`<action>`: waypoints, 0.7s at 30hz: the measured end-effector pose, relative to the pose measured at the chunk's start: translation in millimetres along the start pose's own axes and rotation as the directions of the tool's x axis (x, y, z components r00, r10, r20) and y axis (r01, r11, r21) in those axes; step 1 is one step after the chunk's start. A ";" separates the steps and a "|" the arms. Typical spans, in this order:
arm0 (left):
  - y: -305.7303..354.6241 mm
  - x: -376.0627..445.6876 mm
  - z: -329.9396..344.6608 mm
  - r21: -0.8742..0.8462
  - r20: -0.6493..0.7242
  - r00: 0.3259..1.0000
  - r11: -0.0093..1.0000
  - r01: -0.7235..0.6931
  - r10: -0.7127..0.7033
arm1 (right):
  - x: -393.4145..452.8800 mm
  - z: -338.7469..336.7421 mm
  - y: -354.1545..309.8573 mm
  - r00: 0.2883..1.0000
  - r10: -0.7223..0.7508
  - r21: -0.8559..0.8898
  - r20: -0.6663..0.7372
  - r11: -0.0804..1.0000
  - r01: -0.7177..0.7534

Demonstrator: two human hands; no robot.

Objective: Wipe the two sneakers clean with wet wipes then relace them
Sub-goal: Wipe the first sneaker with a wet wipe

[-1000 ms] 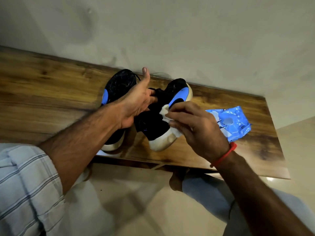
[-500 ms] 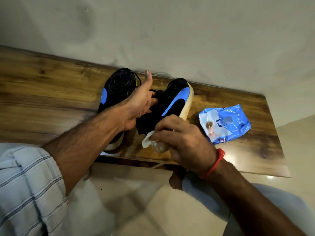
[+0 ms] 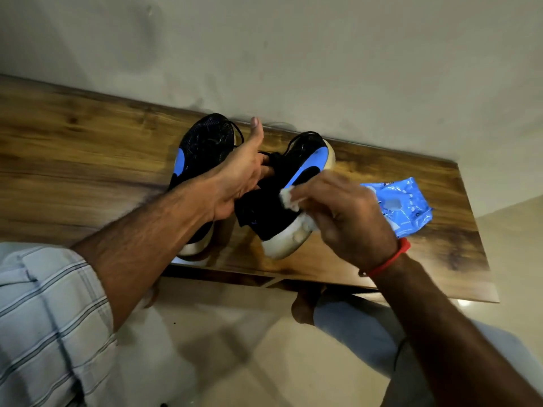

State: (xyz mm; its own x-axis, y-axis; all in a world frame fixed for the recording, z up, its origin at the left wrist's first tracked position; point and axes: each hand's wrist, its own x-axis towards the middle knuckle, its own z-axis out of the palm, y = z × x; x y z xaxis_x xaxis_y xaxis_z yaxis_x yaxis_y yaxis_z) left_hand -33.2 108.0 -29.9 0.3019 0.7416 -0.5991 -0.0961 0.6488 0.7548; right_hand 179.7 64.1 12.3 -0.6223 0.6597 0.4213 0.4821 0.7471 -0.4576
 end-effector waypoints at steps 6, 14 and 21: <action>-3.4 -0.3 2.9 0.049 -0.003 1.000 0.999 -0.004 0.004 | -2.5 -7.8 13.4 0.954 0.266 0.044 -0.136 0.964 -0.262; -6.5 -1.8 9.9 0.072 -0.006 1.000 0.997 -0.024 0.024 | 2.0 17.4 -34.5 0.999 0.043 0.062 0.030 0.997 -0.045; -8.3 -8.0 18.3 0.125 0.041 0.997 0.989 -0.074 0.069 | 3.9 -9.7 9.1 0.975 0.207 -0.053 -0.083 0.976 -0.212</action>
State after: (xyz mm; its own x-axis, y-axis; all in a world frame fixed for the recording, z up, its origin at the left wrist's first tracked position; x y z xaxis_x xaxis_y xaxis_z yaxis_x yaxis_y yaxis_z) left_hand -17.4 93.5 -26.5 0.3331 0.7773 -0.5338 0.0014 0.5657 0.8246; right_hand 187.6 74.3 17.4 -0.4554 0.8047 0.3809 0.6350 0.5935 -0.4945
